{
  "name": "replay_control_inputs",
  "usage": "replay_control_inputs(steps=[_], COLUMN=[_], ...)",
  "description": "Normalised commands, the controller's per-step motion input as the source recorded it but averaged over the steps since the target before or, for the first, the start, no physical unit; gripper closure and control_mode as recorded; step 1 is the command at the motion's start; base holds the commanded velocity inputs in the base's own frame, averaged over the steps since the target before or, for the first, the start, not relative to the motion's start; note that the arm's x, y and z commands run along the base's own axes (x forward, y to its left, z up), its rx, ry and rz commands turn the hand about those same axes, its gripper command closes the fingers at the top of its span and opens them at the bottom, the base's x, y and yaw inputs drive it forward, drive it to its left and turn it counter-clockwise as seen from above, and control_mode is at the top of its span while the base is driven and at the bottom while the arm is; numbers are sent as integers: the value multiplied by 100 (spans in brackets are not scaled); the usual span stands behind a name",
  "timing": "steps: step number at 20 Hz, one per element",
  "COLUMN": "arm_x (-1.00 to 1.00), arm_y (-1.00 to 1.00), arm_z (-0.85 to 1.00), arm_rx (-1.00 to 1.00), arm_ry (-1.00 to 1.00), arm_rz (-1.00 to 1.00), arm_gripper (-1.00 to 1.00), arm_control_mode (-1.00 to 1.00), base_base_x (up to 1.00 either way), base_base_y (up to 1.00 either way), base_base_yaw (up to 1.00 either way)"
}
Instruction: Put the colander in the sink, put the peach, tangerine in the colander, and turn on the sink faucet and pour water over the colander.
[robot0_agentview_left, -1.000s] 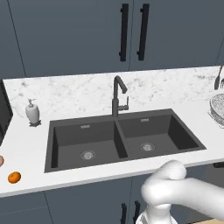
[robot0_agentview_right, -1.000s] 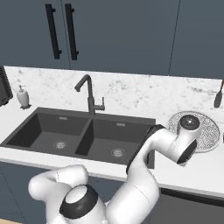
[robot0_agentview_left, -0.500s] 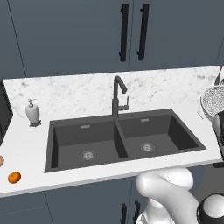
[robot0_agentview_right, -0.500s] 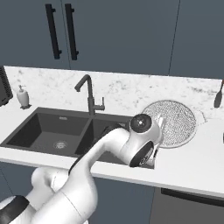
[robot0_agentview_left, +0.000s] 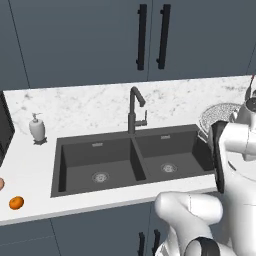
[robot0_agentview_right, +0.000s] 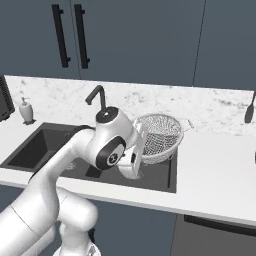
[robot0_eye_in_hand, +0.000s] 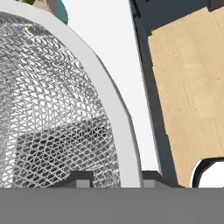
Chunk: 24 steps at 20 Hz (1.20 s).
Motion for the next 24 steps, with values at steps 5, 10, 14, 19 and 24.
replay_control_inputs(steps=[5, 10, 14, 19, 24], arm_x=[-32, -20, -2, 0, 0], arm_y=[100, 100, 100, 100, 100], arm_z=[11, 0, -6, -11, -12], arm_rx=[-6, -16, -27, -13, 3], arm_ry=[20, 6, 23, 11, -1], arm_rz=[10, 2, 0, 0, -1], arm_gripper=[100, 100, 100, 100, 100], arm_control_mode=[-100, -100, -100, -100, -100], base_base_x=[0, 0, 0, 0, 0], base_base_y=[0, 0, 0, 0, 0], base_base_yaw=[0, 0, 0, 0, 0])
